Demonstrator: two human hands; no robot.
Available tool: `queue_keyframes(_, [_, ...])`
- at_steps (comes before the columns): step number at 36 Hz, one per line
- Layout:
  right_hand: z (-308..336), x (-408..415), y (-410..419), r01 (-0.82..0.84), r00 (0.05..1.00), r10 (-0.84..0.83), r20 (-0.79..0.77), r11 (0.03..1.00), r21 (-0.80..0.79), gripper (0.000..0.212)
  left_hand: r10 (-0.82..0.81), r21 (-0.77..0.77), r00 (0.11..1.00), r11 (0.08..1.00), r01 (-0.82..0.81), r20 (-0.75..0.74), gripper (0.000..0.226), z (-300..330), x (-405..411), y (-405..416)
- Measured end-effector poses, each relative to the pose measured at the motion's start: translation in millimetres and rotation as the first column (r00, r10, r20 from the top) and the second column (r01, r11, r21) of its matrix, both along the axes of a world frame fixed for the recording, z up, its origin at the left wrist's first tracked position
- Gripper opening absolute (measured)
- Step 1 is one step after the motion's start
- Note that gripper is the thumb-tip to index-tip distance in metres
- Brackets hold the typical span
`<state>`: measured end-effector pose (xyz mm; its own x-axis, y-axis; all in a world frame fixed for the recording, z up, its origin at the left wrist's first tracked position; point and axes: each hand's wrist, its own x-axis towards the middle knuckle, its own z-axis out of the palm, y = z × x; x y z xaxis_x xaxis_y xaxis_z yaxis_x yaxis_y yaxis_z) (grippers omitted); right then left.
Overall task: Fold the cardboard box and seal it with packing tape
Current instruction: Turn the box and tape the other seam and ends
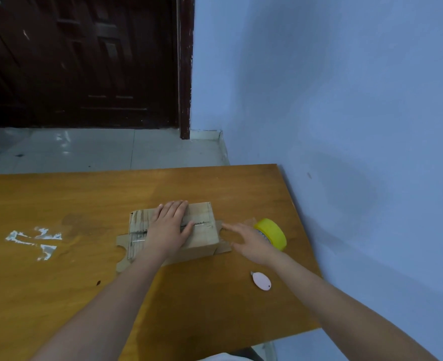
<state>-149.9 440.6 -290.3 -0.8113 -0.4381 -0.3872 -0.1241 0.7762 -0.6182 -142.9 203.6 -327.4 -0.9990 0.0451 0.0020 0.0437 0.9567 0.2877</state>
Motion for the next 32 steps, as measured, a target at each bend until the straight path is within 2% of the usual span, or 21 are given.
queue_keyframes(2, [-3.4, 6.4, -8.2, -0.023, 0.999, 0.023, 0.034, 1.000, 0.002, 0.054, 0.002, -0.005, 1.000, 1.000, -0.002, 0.002, 0.060, -0.5, -0.4, 0.1])
queue_keyframes(4, [-6.6, 10.6, -19.0, -0.047, 0.999, 0.048, -0.004, 0.998, 0.031, 0.051, 0.003, -0.006, 1.000, 1.000, -0.003, 0.002, 0.060, -1.1, -0.5, 0.1])
queue_keyframes(8, [-15.8, 16.1, -30.6, -0.027, 0.985, 0.061, -0.161, 0.979, 0.203, 0.042, 0.007, -0.014, 1.000, 1.000, -0.007, 0.002, 0.060, -1.7, 0.2, 0.1])
queue_keyframes(13, [-21.0, 17.1, -32.9, -0.066, 0.904, 0.228, -0.361, 0.911, 0.407, 0.029, 0.012, -0.024, 1.000, 1.000, -0.012, -0.004, 0.060, -1.5, 0.8, 0.8])
queue_keyframes(19, [-17.0, 12.9, -35.3, -0.104, 0.864, 0.317, -0.391, 0.873, 0.477, 0.020, 0.012, -0.019, 1.000, 1.000, -0.012, 0.000, 0.060, -1.1, 0.7, 1.0])
queue_keyframes(21, [-10.2, 9.5, -34.0, -0.142, 0.809, 0.398, -0.434, 0.847, 0.512, 0.012, 0.012, -0.014, 1.000, 1.000, -0.012, -0.003, 0.060, -0.7, 0.9, 1.0])
queue_keyframes(23, [-8.2, 7.0, -31.2, -0.157, 0.768, 0.440, -0.465, 0.834, 0.529, 0.025, 0.011, -0.012, 1.000, 1.000, -0.011, -0.005, 0.060, -0.3, 1.3, 0.9])
queue_keyframes(26, [-9.2, 2.1, -26.5, -0.234, 0.710, 0.528, -0.466, 0.801, 0.551, 0.019, 0.012, -0.010, 1.000, 1.000, -0.012, -0.005, 0.060, 0.0, 1.8, 0.7])
queue_keyframes(32, [-12.0, -11.8, -20.2, -0.314, 0.558, 0.621, -0.551, 0.772, 0.552, 0.033, 0.012, -0.009, 1.000, 1.000, -0.012, -0.002, 0.060, -0.9, 0.2, 0.1])
